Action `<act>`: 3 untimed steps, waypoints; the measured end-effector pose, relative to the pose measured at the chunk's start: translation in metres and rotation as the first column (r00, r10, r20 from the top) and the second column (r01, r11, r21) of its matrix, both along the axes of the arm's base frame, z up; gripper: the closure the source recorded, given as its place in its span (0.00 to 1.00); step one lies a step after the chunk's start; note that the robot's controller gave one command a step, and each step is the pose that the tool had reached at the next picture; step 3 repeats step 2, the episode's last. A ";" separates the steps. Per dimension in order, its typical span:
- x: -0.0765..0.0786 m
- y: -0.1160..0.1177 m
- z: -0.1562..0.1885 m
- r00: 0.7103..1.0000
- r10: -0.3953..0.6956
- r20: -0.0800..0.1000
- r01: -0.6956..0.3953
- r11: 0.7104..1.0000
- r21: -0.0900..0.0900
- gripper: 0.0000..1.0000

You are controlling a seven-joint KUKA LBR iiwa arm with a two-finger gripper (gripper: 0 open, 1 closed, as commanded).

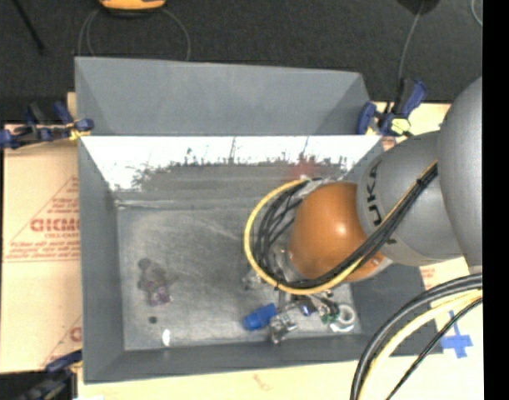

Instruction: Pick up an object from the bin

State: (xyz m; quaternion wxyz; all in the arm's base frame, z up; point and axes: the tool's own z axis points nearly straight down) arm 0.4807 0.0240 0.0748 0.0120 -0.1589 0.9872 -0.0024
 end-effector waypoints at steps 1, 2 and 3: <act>0.001 0.000 0.002 1.000 0.004 0.002 -0.004 1.000 0.002 1.00; 0.016 -0.013 0.139 0.998 0.055 -0.012 -0.055 0.998 0.000 1.00; 0.016 -0.013 0.139 0.998 0.055 -0.012 -0.055 0.998 0.000 1.00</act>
Offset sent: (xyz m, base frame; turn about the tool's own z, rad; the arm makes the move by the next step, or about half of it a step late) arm 0.0000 0.0000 0.0000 0.0000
